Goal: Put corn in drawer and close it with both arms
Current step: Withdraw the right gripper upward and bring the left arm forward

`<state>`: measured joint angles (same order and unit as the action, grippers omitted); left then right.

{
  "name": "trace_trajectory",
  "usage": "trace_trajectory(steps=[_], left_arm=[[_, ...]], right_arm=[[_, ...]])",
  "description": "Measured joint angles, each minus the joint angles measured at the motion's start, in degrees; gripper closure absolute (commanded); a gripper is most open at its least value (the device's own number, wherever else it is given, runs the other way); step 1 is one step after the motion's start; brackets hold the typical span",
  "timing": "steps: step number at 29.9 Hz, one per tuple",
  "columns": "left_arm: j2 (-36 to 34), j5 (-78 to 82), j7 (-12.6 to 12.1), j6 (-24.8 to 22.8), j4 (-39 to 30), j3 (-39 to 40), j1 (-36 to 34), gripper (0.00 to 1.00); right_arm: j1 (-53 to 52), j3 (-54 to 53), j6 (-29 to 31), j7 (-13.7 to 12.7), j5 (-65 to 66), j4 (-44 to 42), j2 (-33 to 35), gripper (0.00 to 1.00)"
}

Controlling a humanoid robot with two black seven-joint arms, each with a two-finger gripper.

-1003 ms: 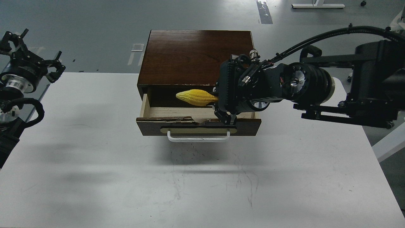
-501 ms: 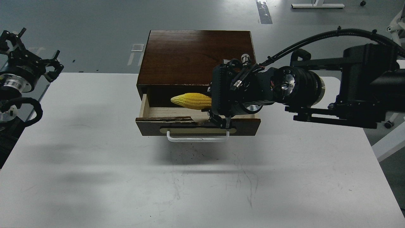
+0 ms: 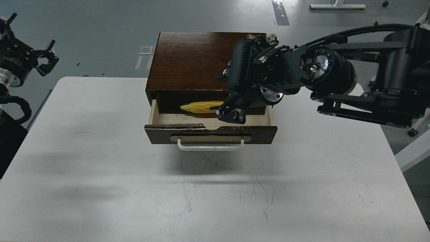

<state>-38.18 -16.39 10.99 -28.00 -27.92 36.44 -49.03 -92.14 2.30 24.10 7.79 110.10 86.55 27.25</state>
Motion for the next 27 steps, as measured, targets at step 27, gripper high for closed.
trace_trajectory(steps=[27], left_arm=[[-6.2, 54.6, 3.3, 0.0, -43.9, 1.0, -8.2, 0.34]], right_arm=[[11.0, -16.7, 0.1, -0.8, -107.5, -42.9, 16.2, 0.00]])
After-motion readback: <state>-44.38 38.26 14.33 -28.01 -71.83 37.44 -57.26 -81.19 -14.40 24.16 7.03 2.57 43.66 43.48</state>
